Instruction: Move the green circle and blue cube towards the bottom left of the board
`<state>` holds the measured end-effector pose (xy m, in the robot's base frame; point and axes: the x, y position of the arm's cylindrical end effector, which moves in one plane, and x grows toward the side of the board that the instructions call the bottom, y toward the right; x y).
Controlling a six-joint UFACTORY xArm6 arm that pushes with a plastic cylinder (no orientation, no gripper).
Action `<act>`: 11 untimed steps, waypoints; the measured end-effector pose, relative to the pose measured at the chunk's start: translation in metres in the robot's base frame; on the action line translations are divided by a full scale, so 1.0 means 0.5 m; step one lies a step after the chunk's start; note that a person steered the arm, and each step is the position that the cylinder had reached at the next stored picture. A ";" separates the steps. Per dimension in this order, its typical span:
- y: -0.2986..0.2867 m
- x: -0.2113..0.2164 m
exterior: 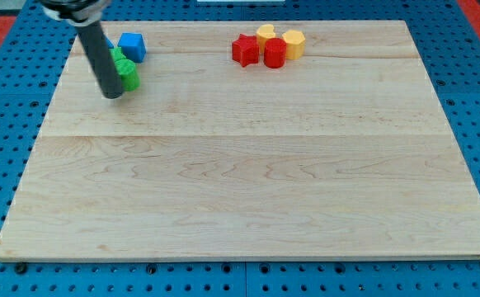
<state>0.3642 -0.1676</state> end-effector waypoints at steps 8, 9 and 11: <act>0.200 -0.342; 0.161 -0.344; -0.035 -0.306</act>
<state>0.2112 -0.1851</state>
